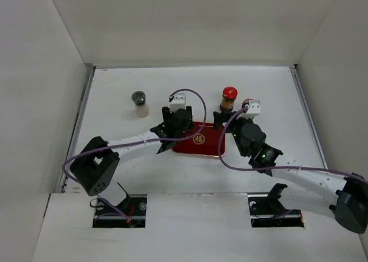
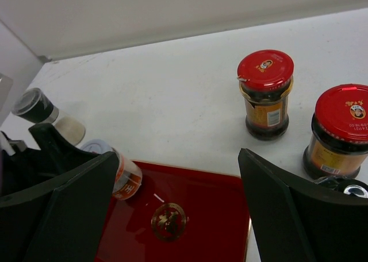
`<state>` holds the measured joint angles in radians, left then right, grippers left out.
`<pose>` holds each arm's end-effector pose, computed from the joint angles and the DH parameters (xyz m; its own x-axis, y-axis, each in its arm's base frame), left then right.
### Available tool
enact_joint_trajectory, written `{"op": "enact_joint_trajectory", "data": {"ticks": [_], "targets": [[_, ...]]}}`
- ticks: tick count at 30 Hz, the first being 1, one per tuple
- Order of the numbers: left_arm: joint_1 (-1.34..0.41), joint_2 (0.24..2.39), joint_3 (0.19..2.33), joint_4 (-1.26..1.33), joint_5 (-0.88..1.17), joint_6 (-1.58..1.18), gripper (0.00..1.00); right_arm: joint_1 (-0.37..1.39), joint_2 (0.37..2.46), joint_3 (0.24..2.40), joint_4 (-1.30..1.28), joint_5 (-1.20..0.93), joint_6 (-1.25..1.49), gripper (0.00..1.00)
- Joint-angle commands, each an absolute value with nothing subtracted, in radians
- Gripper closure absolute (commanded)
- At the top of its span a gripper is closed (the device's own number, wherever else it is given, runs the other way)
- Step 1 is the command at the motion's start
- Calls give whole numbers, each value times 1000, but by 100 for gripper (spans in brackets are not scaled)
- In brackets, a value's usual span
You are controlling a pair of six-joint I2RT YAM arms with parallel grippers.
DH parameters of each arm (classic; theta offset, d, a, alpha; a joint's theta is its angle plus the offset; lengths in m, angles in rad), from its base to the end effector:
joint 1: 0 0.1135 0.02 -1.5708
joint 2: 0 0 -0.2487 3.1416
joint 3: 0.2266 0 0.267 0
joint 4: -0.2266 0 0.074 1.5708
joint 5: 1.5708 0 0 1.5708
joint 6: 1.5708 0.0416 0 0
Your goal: Organize the condiment bottles
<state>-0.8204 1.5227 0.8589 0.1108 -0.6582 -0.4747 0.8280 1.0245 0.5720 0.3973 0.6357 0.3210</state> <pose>0.2511 -0.2320 0.1927 -0.4208 -0.0789 -0.9037 0.0352 0.9940 -0.1032 0.1929 0.1736 0.2603 -0.0959 0.2709 -0.9578 -0.1702 0.9436 0.2840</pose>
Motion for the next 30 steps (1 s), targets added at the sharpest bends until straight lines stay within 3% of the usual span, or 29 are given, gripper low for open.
{"op": "enact_joint_trajectory", "data": {"ticks": [1, 11, 19, 20, 21, 24, 25, 27, 28, 30], "targets": [[-811, 1543, 939, 258, -663, -453, 57, 818, 1015, 563, 433, 644, 339, 8], [-832, 1615, 928, 261, -680, -453, 50, 808, 1020, 563, 430, 650, 342, 7], [-861, 1595, 902, 290, -704, -454, 16, 783, 1035, 563, 411, 669, 351, 11], [-869, 1579, 893, 296, -712, -453, 13, 782, 1038, 568, 404, 675, 353, 15], [-878, 1560, 884, 302, -719, -451, 11, 780, 1040, 574, 384, 684, 351, 26], [-898, 1487, 850, 316, -744, -446, 6, 772, 1025, 586, 327, 745, 351, 67], [-903, 1458, 836, 322, -749, -446, 5, 769, 1016, 587, 309, 773, 345, 70], [-903, 1395, 799, 342, -750, -443, 4, 765, 976, 594, 241, 834, 339, 64], [-901, 1364, 779, 351, -750, -443, 3, 757, 954, 594, 214, 863, 341, 52], [-897, 1300, 737, 360, -747, -449, 3, 731, 918, 581, 158, 902, 337, 15]]}}
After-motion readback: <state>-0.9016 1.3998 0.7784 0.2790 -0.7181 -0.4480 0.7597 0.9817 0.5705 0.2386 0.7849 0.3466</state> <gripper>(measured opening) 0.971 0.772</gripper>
